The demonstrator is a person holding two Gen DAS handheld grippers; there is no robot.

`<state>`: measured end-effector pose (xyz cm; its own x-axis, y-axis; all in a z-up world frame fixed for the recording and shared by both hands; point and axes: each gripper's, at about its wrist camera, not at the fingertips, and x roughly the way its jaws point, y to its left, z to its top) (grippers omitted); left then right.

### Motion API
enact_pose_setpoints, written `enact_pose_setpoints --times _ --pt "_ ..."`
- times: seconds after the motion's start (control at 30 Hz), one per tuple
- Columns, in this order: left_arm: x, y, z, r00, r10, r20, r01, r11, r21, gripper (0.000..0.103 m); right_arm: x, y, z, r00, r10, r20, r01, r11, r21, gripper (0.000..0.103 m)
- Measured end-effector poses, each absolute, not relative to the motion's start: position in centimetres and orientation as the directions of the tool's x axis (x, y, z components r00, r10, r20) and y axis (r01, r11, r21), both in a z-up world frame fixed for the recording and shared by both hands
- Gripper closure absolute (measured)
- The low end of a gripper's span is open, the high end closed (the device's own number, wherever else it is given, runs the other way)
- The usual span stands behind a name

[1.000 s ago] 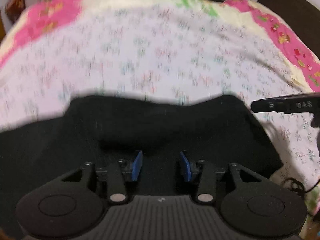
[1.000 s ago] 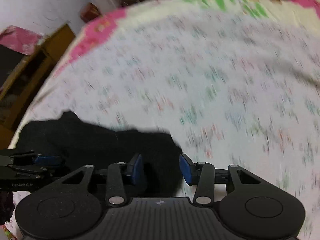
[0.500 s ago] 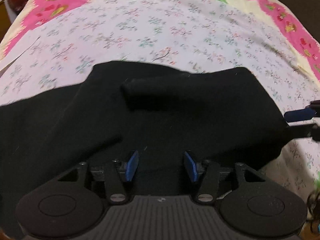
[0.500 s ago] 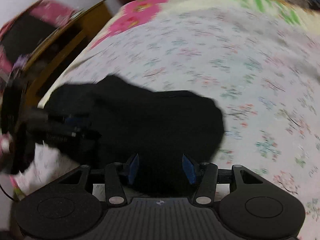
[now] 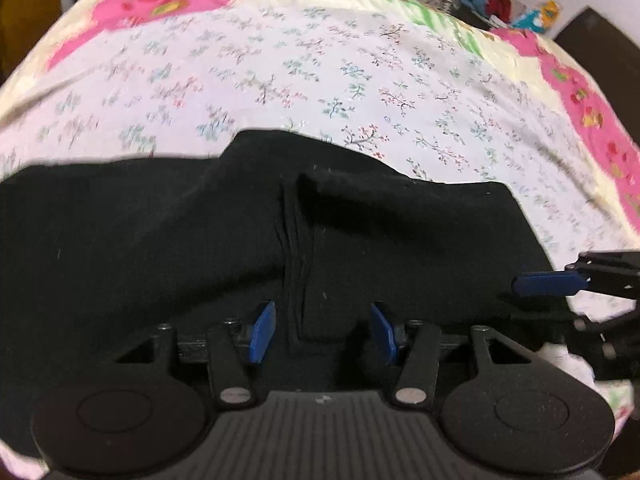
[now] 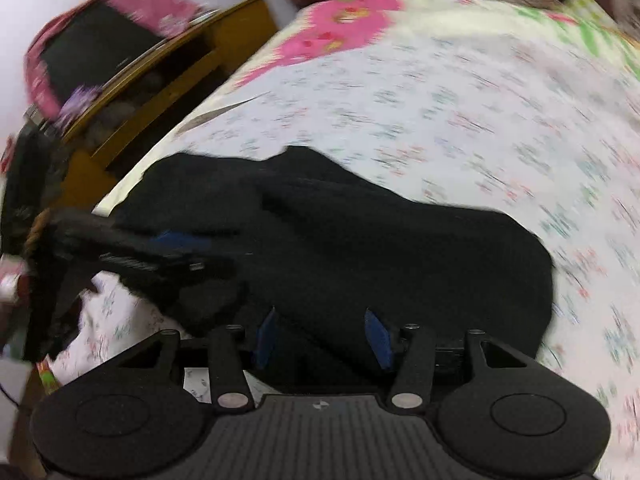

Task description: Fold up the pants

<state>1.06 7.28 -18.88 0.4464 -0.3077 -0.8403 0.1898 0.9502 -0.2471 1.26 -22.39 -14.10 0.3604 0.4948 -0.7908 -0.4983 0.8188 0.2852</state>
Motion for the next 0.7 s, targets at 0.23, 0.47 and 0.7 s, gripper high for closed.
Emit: enact_pose_setpoints --times 0.23,0.47,0.7 --pt "0.2 5.8 -19.7 0.477 -0.248 -0.843 0.193 0.966 -0.175 0.044 1.7 -19.8 -15.0 0.325 0.492 -0.808 -0.576 0.781 0.243 0.065" --pt "0.6 5.6 -19.8 0.459 -0.285 -0.842 0.186 0.957 -0.222 0.044 2.3 -20.0 -15.6 0.298 0.488 -0.821 -0.553 0.789 0.268 0.062" --pt "0.8 5.7 -20.1 0.463 -0.253 -0.85 0.148 0.967 -0.207 0.044 2.1 -20.1 -15.6 0.303 0.492 -0.816 -0.55 0.79 0.272 0.062"
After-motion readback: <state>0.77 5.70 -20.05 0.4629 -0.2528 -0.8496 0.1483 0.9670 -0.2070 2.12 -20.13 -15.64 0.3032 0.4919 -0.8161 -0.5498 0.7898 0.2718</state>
